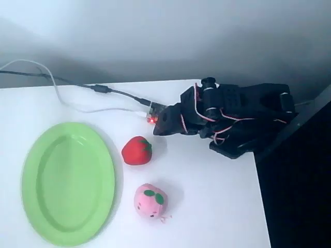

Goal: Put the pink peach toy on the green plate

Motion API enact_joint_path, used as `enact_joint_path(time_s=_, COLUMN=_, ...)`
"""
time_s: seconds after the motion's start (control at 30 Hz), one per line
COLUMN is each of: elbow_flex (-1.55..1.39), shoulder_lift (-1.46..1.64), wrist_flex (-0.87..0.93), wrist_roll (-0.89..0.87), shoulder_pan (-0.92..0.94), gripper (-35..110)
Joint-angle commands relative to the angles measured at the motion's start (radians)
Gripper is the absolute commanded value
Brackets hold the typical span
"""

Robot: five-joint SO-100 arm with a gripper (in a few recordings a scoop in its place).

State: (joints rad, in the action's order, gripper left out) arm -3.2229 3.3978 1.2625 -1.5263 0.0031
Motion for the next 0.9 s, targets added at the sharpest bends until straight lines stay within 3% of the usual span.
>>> enact_joint_path(time_s=0.0, elbow_flex=-0.055, shoulder_lift=0.02, wrist_flex=0.028, wrist_roll=0.011, shoulder_pan=-0.005, gripper=0)
enact_joint_path(time_s=0.27, elbow_flex=-0.055, shoulder_lift=0.02, wrist_flex=0.02, wrist_roll=0.023, shoulder_pan=-0.005, gripper=0)
enact_joint_path(time_s=0.4, elbow_flex=0.003, shoulder_lift=0.015, wrist_flex=-0.184, wrist_roll=0.035, shoulder_pan=-0.002, gripper=0)
enact_joint_path(time_s=0.47, elbow_flex=0.081, shoulder_lift=0.017, wrist_flex=-0.324, wrist_roll=0.066, shoulder_pan=0.037, gripper=0)
enact_joint_path(time_s=0.63, elbow_flex=0.31, shoulder_lift=-0.084, wrist_flex=-0.95, wrist_roll=0.107, shoulder_pan=0.149, gripper=0)
enact_joint_path(time_s=0.7, elbow_flex=0.437, shoulder_lift=-0.169, wrist_flex=-1.092, wrist_roll=0.115, shoulder_pan=0.17, gripper=0)
enact_joint_path(time_s=0.8, elbow_flex=0.709, shoulder_lift=-0.416, wrist_flex=-1.098, wrist_roll=0.11, shoulder_pan=0.101, gripper=0)
enact_joint_path(time_s=0.87, elbow_flex=0.999, shoulder_lift=-0.66, wrist_flex=-0.922, wrist_roll=0.11, shoulder_pan=0.032, gripper=2)
